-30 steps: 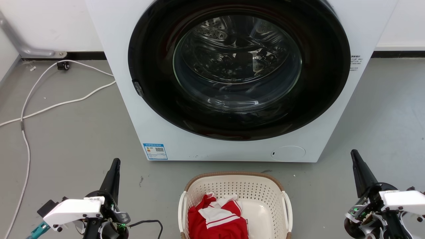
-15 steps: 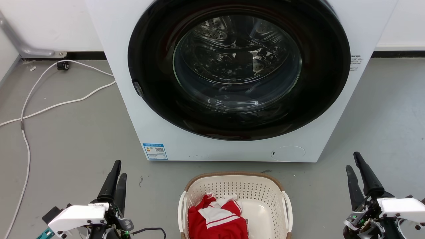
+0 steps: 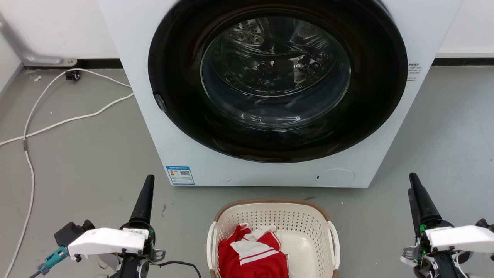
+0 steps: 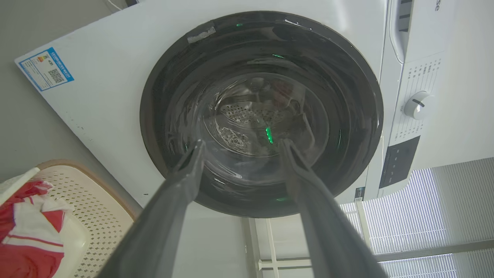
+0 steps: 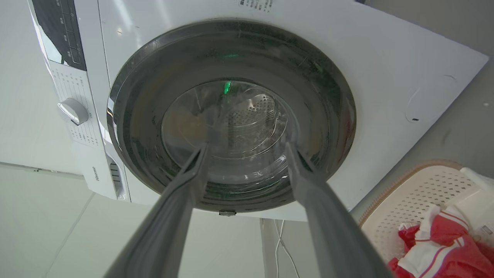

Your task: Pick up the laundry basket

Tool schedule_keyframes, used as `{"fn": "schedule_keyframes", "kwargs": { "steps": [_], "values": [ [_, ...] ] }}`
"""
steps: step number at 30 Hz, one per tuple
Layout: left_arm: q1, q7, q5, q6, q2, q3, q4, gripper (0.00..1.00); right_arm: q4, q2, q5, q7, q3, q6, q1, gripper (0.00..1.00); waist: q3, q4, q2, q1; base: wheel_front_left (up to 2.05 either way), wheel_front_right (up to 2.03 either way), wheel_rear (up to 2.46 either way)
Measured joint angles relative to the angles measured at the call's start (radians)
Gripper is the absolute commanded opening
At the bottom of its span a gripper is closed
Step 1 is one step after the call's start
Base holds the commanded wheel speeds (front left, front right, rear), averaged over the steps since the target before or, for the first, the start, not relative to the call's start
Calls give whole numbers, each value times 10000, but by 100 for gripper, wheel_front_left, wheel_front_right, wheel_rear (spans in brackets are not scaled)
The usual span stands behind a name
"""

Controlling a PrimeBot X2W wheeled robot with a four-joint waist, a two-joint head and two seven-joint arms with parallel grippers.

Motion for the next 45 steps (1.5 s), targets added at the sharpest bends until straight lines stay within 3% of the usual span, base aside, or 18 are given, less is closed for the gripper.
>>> {"fn": "schedule_keyframes", "kwargs": {
  "steps": [2, 14, 33, 45],
  "values": [
    [-4, -159, 970, 0, -2, -102, -173, 100, -94, 4, -1185, -169, -40, 0, 1, 100, 12, -4, 0, 0, 0, 0, 0],
    [-46, -604, 3557, 0, -23, -343, -403, 100, -508, 25, -4426, -397, -46, 0, 55, 100, 53, -30, 0, 0, 0, 0, 0],
    [-147, -1231, 7037, 15, 75, -792, -430, 100, -1183, 29, -8136, -382, 19, 0, 365, 100, 100, -36, 0, 0, 0, 0, 0],
    [-170, -1551, 8669, 169, 236, -1126, -391, 100, -1436, 29, -9714, -428, 119, 2, 559, 100, 86, -52, 0, 0, 0, 0, 0]
  ]
}}
